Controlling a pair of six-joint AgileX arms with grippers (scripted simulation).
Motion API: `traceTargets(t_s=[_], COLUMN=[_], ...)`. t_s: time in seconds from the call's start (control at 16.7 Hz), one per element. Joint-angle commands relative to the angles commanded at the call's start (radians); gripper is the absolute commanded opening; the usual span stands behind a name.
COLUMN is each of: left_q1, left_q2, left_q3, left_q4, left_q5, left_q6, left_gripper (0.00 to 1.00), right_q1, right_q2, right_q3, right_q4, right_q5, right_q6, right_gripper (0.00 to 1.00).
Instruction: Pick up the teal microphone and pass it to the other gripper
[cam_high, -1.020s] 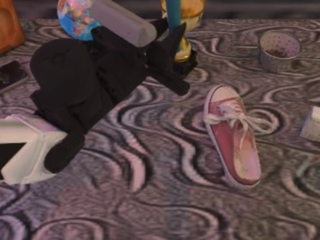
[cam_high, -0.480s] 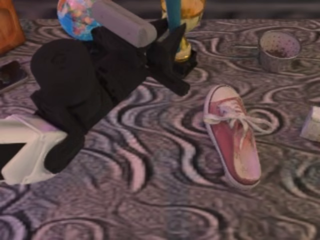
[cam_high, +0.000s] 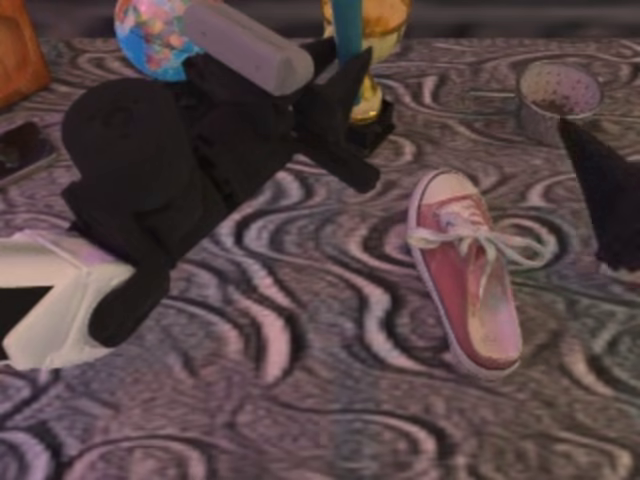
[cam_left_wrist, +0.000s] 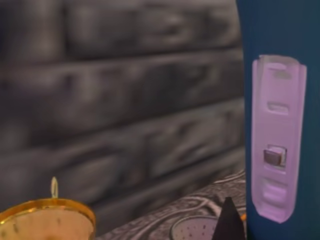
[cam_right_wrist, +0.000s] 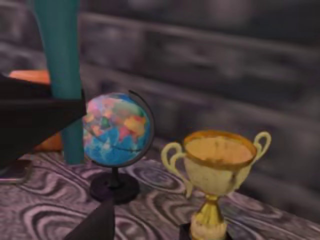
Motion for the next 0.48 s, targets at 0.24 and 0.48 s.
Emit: traceTargets(t_s=[0.24,0.48], left_q1=[0.0,0.0], left_q2=[0.0,0.0], left_q3=[0.0,0.0], left_q4=[0.0,0.0], left_q5=[0.0,0.0], left_q6=[0.0,0.0], left_gripper=[0.0,0.0], right_q1=[0.106,0.165], right_q2=[0.274,0.417], right_q3=[0.171,0.251], right_q4=[0.102,0.144], right_q5=[-0.084,-0.13], right_q6=[-0.014,-0.021], right_gripper=[1.0,1.0])
